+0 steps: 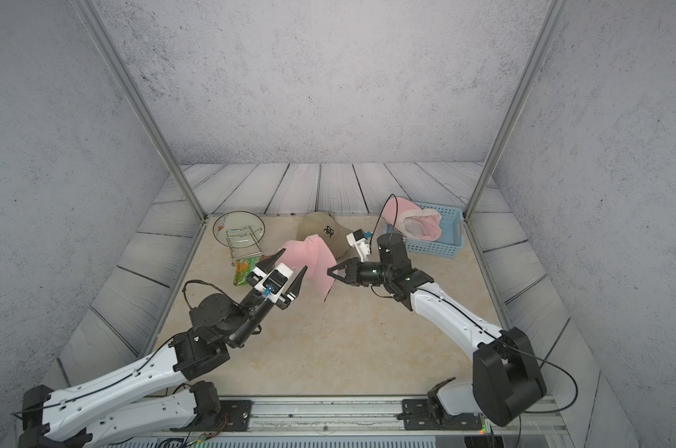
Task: Turn the baseball cap inside out
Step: Place the baseball cap at the center of the board.
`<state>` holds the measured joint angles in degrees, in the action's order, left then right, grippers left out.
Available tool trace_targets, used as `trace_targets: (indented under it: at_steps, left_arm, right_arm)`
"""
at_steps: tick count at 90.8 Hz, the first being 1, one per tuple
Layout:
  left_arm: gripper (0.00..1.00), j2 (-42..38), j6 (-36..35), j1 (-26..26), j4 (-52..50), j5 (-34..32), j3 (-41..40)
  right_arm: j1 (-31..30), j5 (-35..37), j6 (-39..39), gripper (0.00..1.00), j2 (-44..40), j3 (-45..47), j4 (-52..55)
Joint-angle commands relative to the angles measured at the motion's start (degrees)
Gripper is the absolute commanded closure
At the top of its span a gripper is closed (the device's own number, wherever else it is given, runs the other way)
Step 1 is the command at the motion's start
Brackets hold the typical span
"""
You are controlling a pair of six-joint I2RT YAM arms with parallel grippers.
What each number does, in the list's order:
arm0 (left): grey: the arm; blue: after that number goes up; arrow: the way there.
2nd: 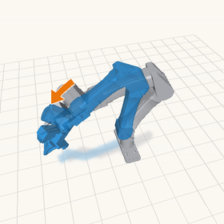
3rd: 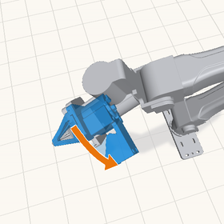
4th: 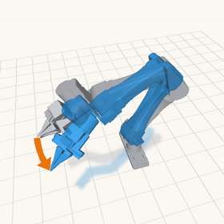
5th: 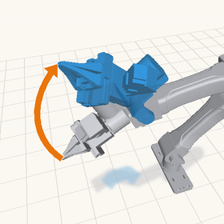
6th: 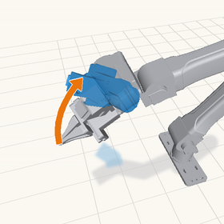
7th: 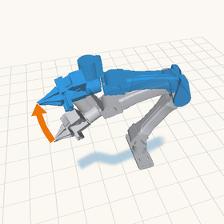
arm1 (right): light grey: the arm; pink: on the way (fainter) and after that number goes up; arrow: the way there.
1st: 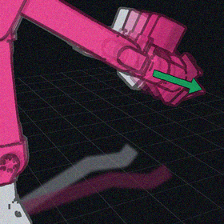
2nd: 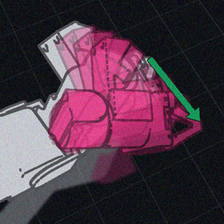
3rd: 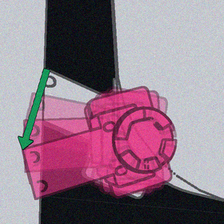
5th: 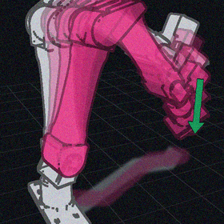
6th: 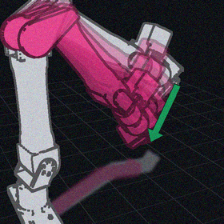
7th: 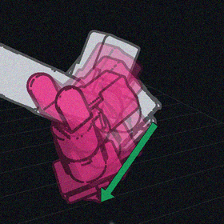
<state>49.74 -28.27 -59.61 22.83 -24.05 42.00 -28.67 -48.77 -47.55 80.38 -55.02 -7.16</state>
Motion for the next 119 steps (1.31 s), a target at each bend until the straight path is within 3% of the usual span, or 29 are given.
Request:
trace_targets:
  at_steps: [1, 18, 41, 55, 63, 80, 100, 119]
  left_arm:
    - [0.34, -0.7, 5.9, 0.6, 0.1, -6.7, -0.1]
    - [0.35, -1.3, 9.4, 1.8, -0.4, -7.9, -0.4]
    - [0.35, -0.5, 9.5, 2.2, -1.3, -7.5, -0.4]
    - [0.35, 0.0, 9.9, 2.5, -1.9, -7.4, -0.5]
    - [0.35, 0.1, 10.2, 2.6, -2.2, -7.3, -0.5]
    - [0.35, 0.7, 10.1, 2.8, -2.9, -7.6, -0.6]
    - [0.35, 1.0, 10.0, 3.0, -3.6, -7.5, -0.6]
    - [0.34, 1.0, 9.9, 3.1, -3.9, -7.5, -0.8]
  right_arm:
    - [-0.7, -5.3, -6.9, 1.0, 3.2, 1.1, -13.6]
    - [-1.2, -7.5, -11.3, 1.0, 8.7, 1.2, -20.2]
    - [-1.1, -10.5, -26.2, 1.0, 19.2, 2.3, -44.2]
    - [-1.1, -11.3, -30.4, 1.0, 25.2, 2.4, -51.3]
    - [-0.9, -11.2, -27.6, 1.0, 26.5, 2.6, -48.1]
    - [0.2, -9.8, -14.4, 1.0, 26.1, 1.9, -29.9]
    - [2.4, -10.1, -8.7, 1.0, 28.1, 1.8, -22.9]
    - [4.5, -7.6, 1.6, 0.86, 28.5, -1.0, -9.2]
